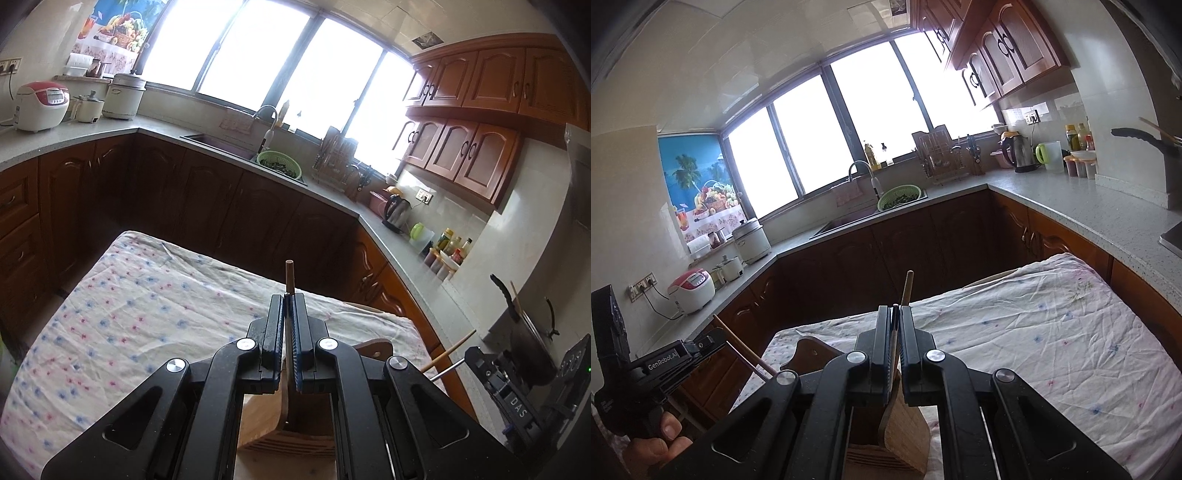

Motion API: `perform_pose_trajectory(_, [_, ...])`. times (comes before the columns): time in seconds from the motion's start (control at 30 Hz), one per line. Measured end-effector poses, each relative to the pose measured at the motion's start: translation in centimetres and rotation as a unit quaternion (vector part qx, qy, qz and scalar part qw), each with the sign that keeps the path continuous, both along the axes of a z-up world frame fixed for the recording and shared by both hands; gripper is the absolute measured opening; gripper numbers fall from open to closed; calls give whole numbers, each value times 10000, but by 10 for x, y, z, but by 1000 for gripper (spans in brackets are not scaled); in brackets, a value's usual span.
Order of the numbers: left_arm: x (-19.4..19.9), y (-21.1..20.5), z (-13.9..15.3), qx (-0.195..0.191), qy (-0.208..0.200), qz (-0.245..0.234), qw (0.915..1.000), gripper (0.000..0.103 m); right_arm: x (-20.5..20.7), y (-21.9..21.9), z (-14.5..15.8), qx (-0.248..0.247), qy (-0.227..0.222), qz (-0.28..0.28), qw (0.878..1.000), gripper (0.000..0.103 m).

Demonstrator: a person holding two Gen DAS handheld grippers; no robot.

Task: Organize utensils
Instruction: 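Open both tools to release the chopsticks into the holder, then move both open tools back over the remaining chopsticks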

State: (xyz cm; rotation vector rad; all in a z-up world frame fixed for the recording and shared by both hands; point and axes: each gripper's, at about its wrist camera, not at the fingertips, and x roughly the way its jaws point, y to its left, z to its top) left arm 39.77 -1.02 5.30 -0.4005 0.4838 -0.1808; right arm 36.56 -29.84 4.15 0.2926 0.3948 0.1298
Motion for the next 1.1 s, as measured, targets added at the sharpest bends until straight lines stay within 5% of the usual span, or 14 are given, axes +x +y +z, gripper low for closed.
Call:
perform_pose_trajectory(0.27, [3, 1, 1, 13, 90, -104, 9999, 9, 2, -2, -1, 14, 54, 26, 10000, 10])
perform_pose_trajectory(0.3, [1, 2, 2, 4, 92, -101, 9999, 18, 2, -2, -1, 48, 58, 44, 10000, 13])
perform_pose_trajectory(0.33, [-3, 4, 3, 7, 94, -63, 9999, 38, 0, -3, -1, 55, 45, 53, 10000, 16])
perform_pose_trajectory(0.4, [-13, 11, 5, -43, 34, 36, 10000, 66, -6, -6, 2, 72, -52, 48, 9999, 55])
perform_pose_trajectory(0.43, [-19, 15, 7, -69, 0, 90, 9999, 71, -11, -7, 4, 114, -127, 59, 9998, 64])
perform_pose_trajectory(0.6, [-46, 33, 10, -155, 83, 98, 9998, 77, -35, -16, 12, 220, -257, 22, 9994, 86])
perform_pose_trajectory(0.8, [-90, 50, 4, 12, 279, 245, 9993, 87, -70, -22, 16, 334, -289, 129, 9989, 92])
perform_pose_trajectory(1.1, [-148, 60, -20, -43, 603, 223, 9979, 88, -117, -15, 8, 186, -70, 346, 9992, 96])
